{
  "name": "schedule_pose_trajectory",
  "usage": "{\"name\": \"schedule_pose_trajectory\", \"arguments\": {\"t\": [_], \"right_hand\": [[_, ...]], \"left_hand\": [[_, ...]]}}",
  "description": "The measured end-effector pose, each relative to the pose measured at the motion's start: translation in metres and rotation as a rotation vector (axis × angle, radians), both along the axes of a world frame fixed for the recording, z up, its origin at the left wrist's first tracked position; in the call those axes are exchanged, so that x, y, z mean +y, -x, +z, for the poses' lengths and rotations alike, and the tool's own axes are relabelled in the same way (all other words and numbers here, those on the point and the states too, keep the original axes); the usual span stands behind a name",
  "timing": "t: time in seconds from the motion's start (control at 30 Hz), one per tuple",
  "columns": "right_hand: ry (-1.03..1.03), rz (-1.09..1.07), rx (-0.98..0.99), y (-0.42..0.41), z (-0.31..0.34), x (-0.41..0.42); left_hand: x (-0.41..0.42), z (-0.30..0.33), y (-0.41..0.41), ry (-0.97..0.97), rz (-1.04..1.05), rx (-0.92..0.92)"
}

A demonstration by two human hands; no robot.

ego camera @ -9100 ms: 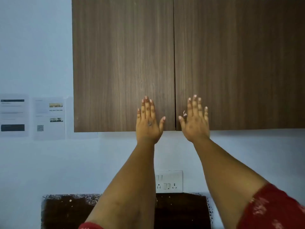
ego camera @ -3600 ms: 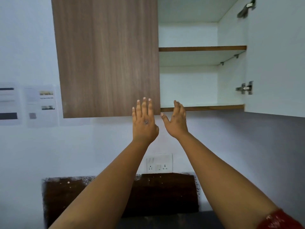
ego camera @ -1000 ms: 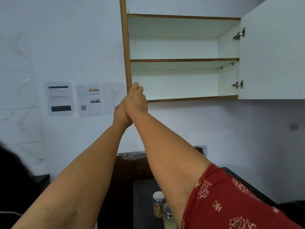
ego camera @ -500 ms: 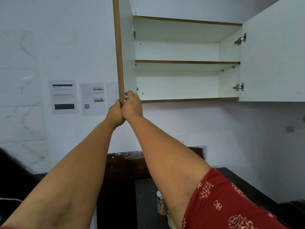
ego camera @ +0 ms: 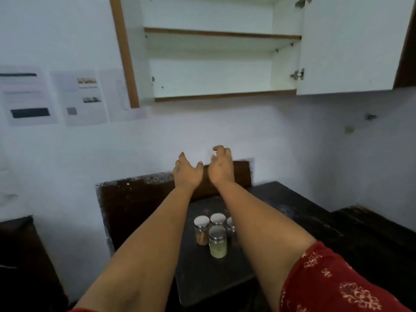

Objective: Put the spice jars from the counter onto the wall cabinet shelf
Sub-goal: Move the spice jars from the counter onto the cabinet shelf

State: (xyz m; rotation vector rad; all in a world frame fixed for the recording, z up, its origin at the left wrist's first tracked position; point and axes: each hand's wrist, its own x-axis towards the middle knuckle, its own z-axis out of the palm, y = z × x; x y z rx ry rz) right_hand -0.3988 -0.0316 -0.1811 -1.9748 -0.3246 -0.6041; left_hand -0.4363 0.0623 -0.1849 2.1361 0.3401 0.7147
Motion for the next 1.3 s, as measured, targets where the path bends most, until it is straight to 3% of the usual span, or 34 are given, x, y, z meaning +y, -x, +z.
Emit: {"name": "schedule_pose_trajectory", "arguments": {"t": [0.2,0.3,0.53,0.73,0.83,1.03,1.23,1.3], "right_hand": [[0.053,-0.278,0.238,-0.029,-0.118,-0.098],[0.179,-0.390,0.380,-0.031,-0.173,-0.132],[0.212,-0.303,0.567,-0.046,-0.269,-0.164],[0.337,-0.194,0.521,-0.096,-0.293,-0.175],[0.535,-0.154,0.478,-0.132,-0.292,-0.175],[1.022,0.169,0.416,-0.195,-0.293,-0.167],[1.051,0.234,0.420,-0.220,-0.293,-0.170],[0.977,0.250,0.412,-0.224,-0.291,-0.174]], "left_hand": [[-0.049,-0.107,-0.013,0.077,-0.109,0.161],[-0.064,-0.161,-0.020,0.095,-0.136,0.278],[-0.101,-0.244,-0.062,0.111,-0.195,0.438],[-0.125,-0.272,-0.103,0.091,-0.205,0.463],[-0.133,-0.279,-0.124,0.058,-0.212,0.437],[-0.138,-0.292,-0.150,0.065,-0.216,0.477],[-0.141,-0.293,-0.166,0.130,-0.173,0.504],[-0.141,-0.293,-0.170,0.131,-0.148,0.483]]}}
